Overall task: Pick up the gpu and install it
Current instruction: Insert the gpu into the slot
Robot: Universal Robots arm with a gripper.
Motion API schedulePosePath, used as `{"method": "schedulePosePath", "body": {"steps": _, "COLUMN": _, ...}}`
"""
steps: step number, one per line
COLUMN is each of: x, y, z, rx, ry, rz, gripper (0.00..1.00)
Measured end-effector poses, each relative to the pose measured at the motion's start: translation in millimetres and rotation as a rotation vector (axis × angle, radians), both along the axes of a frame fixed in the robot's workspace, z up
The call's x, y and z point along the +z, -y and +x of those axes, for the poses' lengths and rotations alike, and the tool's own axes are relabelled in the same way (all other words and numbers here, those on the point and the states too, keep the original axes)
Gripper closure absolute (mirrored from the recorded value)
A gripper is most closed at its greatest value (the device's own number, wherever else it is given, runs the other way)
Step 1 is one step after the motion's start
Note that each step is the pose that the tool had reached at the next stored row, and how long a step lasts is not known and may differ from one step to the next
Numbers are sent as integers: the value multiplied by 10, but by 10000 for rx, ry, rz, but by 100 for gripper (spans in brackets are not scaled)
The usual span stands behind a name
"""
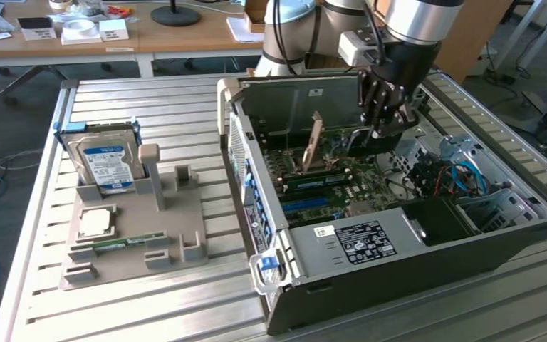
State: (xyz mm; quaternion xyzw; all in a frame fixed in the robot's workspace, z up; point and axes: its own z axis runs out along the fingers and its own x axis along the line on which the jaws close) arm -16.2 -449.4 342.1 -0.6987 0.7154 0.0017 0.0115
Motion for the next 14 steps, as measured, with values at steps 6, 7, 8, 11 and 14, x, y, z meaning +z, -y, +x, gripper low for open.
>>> {"method": "schedulePosePath", "body": {"steps": 6, "x": -78, "y": 0, "z": -69, "rx": -1, "ry": 19, "rz": 0, "gripper": 73}}
{"method": "schedulePosePath", "body": {"steps": 7, "x": -95, "y": 0, "z": -84, "rx": -2, "ry": 22, "rz": 0, "gripper": 73}}
{"method": "schedulePosePath", "body": {"steps": 8, "x": -112, "y": 0, "z": -99, "rx": -2, "ry": 25, "rz": -1, "gripper": 73}}
{"method": "schedulePosePath", "body": {"steps": 11, "x": -149, "y": 0, "z": -137, "rx": -1, "ry": 28, "rz": 0, "gripper": 73}}
{"method": "schedulePosePath", "body": {"steps": 14, "x": -184, "y": 0, "z": -166, "rx": -1, "ry": 30, "rz": 0, "gripper": 73}}
